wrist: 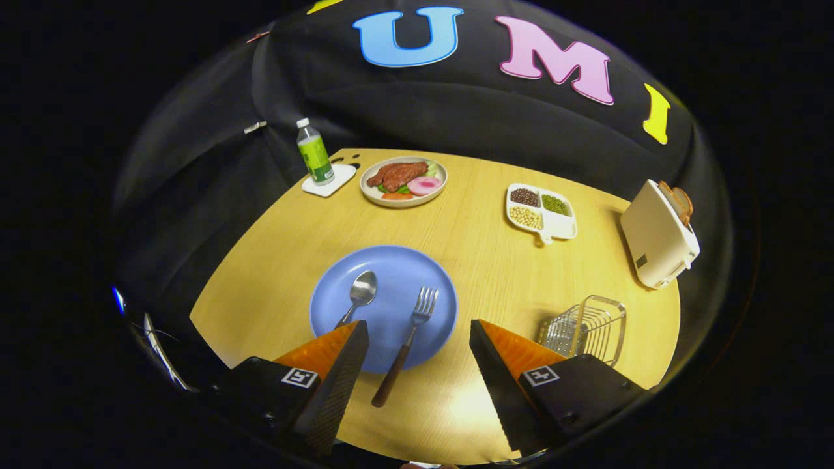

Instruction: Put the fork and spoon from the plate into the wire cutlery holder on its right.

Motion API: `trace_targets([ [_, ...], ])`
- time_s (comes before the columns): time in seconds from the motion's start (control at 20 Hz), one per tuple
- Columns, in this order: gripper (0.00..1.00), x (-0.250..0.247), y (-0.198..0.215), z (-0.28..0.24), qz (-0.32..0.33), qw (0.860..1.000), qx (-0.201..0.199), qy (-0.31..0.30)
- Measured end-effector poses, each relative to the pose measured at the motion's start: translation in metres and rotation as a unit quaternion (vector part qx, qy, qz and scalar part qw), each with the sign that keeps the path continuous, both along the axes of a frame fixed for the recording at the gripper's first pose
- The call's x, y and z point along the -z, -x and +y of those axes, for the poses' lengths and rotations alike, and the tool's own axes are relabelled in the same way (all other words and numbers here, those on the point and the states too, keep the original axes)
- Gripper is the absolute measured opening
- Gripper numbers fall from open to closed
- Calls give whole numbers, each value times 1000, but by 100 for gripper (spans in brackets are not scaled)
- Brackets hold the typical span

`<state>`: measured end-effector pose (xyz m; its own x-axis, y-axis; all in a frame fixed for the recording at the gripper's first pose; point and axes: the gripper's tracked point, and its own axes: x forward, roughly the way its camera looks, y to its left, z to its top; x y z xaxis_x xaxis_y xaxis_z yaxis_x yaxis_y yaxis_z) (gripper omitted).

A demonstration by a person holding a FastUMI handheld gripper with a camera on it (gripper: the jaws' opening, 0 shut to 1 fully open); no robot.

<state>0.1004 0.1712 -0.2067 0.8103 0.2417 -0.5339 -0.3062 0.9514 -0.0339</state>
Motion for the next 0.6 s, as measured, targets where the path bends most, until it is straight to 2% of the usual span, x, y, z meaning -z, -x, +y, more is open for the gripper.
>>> trace_targets([
  [0.2,97,41,-6,14,50,998,-14,19],
  [0.3,93,60,-9,17,79,996,-14,28],
  [0.35,88,68,-9,18,92,995,-14,32],
  [0.6,80,64,-29,17,82,995,-2,49],
])
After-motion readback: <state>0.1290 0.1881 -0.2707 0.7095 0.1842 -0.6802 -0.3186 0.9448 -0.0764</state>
